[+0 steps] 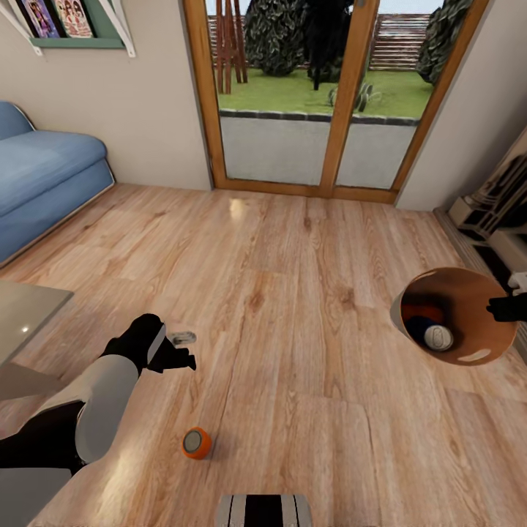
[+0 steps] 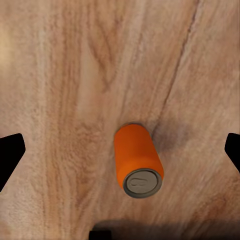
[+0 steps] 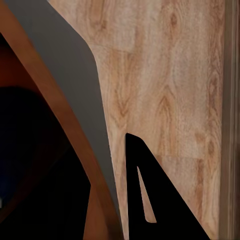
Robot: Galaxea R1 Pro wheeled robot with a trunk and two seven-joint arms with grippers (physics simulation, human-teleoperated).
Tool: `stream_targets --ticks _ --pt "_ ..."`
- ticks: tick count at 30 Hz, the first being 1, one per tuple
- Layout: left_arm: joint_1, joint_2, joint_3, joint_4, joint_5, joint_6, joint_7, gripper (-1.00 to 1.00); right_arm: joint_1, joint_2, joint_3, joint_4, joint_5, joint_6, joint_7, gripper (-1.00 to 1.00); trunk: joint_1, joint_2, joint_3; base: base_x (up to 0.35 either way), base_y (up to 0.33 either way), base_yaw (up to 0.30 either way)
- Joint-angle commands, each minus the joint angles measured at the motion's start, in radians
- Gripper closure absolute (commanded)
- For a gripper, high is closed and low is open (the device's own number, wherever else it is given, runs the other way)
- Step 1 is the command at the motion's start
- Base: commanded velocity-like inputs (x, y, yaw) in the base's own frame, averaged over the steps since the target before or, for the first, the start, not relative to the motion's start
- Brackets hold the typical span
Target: Put the three can of soda from the living room inside the tash can in the kitchen.
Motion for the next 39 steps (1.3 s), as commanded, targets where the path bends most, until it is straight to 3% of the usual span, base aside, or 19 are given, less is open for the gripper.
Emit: stream_targets --ticks 1,11,32,39 --pt "0.000 0.000 0.000 0.000 0.000 0.000 0.000 -1.00 -0.001 0.000 0.000 -0.001 -0.006 0.001 0.000 1.00 0.004 -0.007 -0.005 0.000 0.000 0.000" --pt "0.000 0.000 -0.001 0.000 -0.001 0.000 0.001 -1.00 -0.001 0.001 0.000 0.000 0.003 0.001 0.000 1.00 0.008 -0.010 -0.059 0.000 0.000 0.000" --pt "0.007 -0.001 -0.003 -0.032 0.001 0.000 -0.002 -1.00 0.001 0.002 0.001 0.002 0.008 0.001 0.000 1.00 0.008 -0.010 -0.063 -0.070 -0.056 0.000" --pt "0.006 -0.002 -0.003 -0.032 0.000 0.000 0.001 -1.00 0.001 0.002 0.001 0.002 0.008 0.001 0.000 1.00 0.011 -0.011 -0.090 -0.002 -0.002 0.000"
